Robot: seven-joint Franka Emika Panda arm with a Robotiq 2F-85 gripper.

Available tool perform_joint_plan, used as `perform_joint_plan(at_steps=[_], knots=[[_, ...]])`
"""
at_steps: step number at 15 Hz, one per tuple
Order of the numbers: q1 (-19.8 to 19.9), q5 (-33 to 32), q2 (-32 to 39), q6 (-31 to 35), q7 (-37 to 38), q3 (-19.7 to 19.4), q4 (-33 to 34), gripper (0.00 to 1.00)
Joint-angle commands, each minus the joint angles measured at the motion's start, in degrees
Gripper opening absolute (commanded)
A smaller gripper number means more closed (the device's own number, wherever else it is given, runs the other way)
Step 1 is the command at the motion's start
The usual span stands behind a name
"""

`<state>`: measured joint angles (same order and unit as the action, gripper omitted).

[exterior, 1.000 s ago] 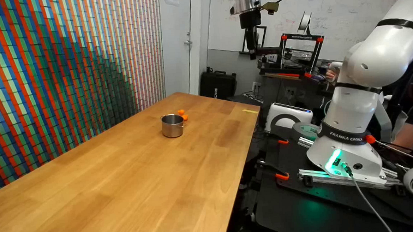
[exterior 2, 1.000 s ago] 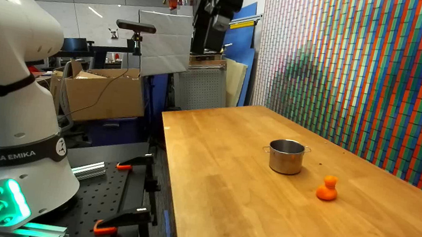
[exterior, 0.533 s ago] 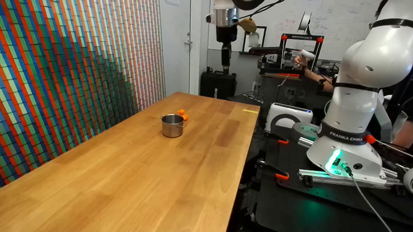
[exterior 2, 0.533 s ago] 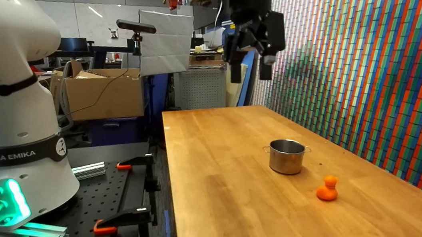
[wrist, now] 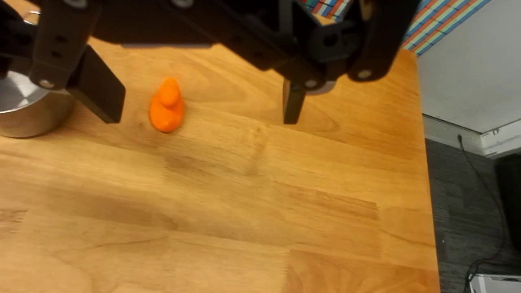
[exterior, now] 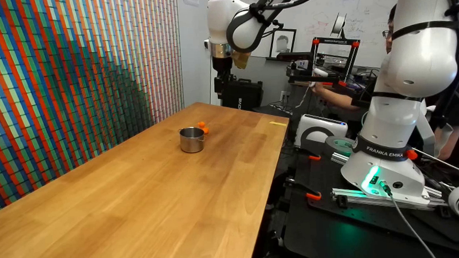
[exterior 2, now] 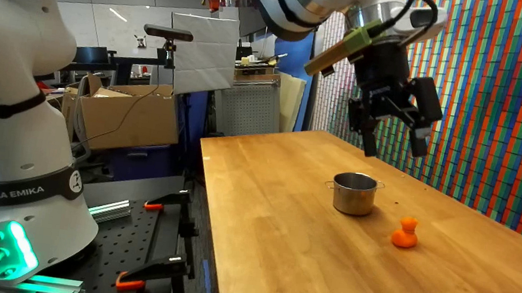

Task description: Put the orange duck in the pot

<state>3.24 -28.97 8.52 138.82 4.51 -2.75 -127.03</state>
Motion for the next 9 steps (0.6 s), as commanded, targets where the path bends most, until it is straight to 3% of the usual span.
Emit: perform_joint_plan(at_steps=[1,9], knots=[[-0.52,1.17,10.80,0.20,4.11,-2.30,8.20,1.00],[-0.99,12.19,23.61,1.66,5.01,-2.40,16.10,1.00]])
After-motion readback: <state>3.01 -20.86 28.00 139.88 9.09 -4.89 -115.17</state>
